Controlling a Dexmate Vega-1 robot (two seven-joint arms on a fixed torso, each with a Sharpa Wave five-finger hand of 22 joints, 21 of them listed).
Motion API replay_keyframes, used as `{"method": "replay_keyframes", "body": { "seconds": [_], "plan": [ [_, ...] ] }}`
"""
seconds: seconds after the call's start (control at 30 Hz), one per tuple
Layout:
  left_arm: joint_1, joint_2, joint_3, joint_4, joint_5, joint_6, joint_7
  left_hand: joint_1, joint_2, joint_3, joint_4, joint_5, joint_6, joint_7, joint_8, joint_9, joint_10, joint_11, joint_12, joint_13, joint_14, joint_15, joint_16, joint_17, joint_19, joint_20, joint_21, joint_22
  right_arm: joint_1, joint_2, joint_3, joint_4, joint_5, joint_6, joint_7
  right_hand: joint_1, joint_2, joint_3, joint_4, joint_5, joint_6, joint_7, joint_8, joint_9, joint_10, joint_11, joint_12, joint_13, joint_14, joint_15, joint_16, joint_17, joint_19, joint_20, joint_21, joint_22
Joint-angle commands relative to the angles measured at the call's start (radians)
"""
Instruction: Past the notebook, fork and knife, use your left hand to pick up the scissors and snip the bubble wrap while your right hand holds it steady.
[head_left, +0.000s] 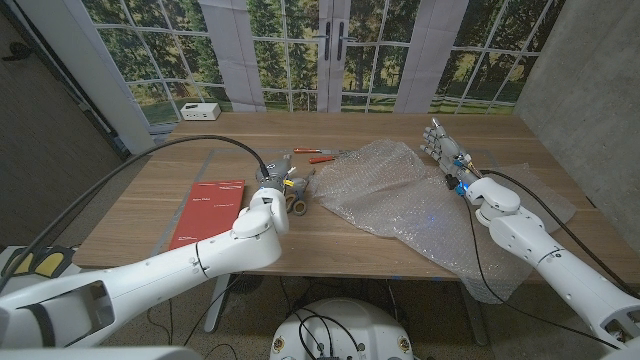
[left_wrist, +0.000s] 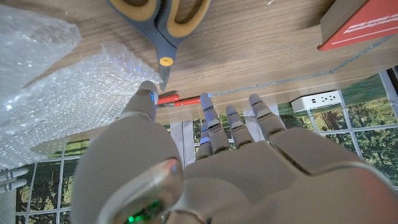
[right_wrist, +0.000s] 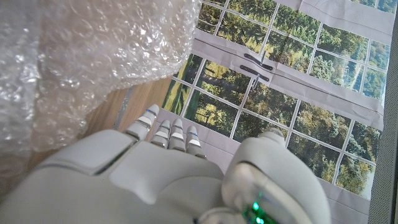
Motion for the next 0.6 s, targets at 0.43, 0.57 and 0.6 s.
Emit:
{"method": "replay_keyframes", "body": {
  "seconds": [0.43, 0.57, 0.6],
  "plan": [
    [-0.085, -0.003, 0.114, 0.01, 0.072, 0.062, -0.052, 0.021, 0.004, 0.002, -0.006, 0.009, -0.006, -0.007, 0.0, 0.001, 0.005, -0.001, -0.001, 0.009, -0.011, 0.0, -0.001, 0.003, -0.01, 0.006, 0.0, 0.005, -0.006, -0.004, 0.01, -0.002, 0.023, -0.012, 0.012, 0.002, 0.001, 0.006, 0.004, -0.005, -0.008, 0.004, 0.002, 0.005, -0.004, -0.002, 0.001, 0.003, -0.006, 0.001, 0.007, 0.002, -0.001, -0.002, 0.005, 0.003],
    [-0.091, -0.001, 0.12, 0.012, 0.068, 0.062, -0.063, 0.023, 0.004, 0.002, -0.006, 0.009, -0.006, -0.008, 0.001, 0.001, 0.006, -0.003, -0.001, 0.01, -0.011, 0.0, 0.0, 0.003, -0.014, 0.008, 0.0, 0.005, -0.006, -0.006, 0.011, -0.007, 0.029, -0.022, 0.011, 0.003, 0.001, 0.007, 0.003, -0.005, -0.008, 0.003, 0.002, 0.005, -0.004, -0.001, 0.001, 0.003, -0.006, 0.002, 0.007, 0.002, -0.001, -0.002, 0.005, 0.003],
    [-0.091, 0.0, 0.119, 0.011, 0.067, 0.059, -0.064, 0.023, 0.004, 0.002, -0.006, 0.009, -0.006, -0.008, 0.001, 0.001, 0.007, -0.003, 0.0, 0.01, -0.01, 0.0, 0.0, 0.003, -0.014, 0.008, 0.0, 0.005, -0.006, -0.006, 0.011, -0.008, 0.031, -0.026, 0.01, 0.003, 0.001, 0.007, 0.003, -0.005, -0.008, 0.004, 0.002, 0.005, -0.004, 0.0, 0.001, 0.003, -0.006, 0.002, 0.007, 0.002, -0.001, -0.002, 0.005, 0.003]
  ]
}}
